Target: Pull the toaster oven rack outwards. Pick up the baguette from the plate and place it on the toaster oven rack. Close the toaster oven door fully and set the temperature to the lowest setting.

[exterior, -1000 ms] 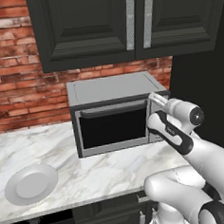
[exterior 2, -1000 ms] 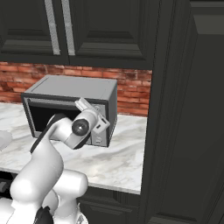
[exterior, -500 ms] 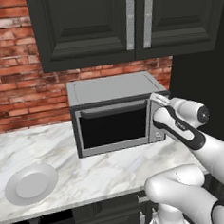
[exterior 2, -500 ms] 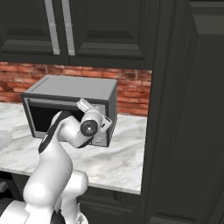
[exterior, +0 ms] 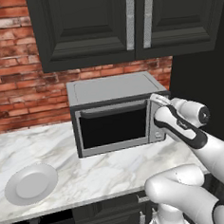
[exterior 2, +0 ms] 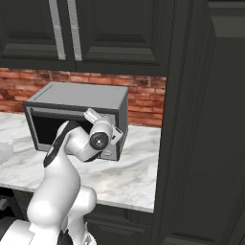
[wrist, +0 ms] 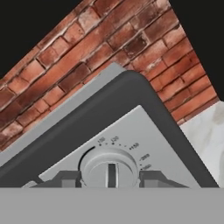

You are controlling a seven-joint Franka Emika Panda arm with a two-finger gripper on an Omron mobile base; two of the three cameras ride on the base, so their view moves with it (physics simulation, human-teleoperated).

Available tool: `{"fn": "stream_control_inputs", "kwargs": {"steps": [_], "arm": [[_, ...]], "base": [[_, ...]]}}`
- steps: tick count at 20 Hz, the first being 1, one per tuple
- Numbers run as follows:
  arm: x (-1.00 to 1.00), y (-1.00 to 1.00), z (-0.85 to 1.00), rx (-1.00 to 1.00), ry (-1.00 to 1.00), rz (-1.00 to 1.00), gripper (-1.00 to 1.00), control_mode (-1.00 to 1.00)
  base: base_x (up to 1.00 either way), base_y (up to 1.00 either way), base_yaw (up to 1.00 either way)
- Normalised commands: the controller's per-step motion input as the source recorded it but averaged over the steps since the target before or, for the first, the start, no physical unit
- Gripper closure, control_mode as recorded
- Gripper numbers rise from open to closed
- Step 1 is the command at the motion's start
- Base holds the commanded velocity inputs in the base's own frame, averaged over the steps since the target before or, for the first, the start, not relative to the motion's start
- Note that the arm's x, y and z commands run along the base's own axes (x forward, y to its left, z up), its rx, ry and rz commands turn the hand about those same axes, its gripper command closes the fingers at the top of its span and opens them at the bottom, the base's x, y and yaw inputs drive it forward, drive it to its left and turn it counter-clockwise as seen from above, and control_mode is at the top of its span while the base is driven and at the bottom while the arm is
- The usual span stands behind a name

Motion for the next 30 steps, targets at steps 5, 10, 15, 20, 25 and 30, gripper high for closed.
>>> {"fn": "stream_control_inputs", "kwargs": {"steps": [5, 10, 15, 20, 25, 30], "arm": [[-0.02, 0.0, 0.12, -0.14, 0.0, 0.0, 1.0, -1.0], [-0.07, 0.0, 0.1, -0.39, -0.01, 0.0, 1.0, -1.0], [0.0, 0.05, 0.23, -0.57, -0.09, 0.0, 1.0, -1.0], [0.0, 0.05, 0.34, -0.59, -0.04, 0.04, 1.0, -1.0], [0.0, 0.0, 0.37, -0.58, -0.14, 0.11, 1.0, -1.0], [-0.02, 0.08, 0.26, -0.72, -0.18, 0.05, 1.0, -1.0]], "base": [[0.0, 0.0, 0.0], [0.0, 0.0, 0.0], [0.0, 0.0, 0.0], [0.0, 0.0, 0.0], [0.0, 0.0, 0.0], [0.0, 0.0, 0.0]]}}
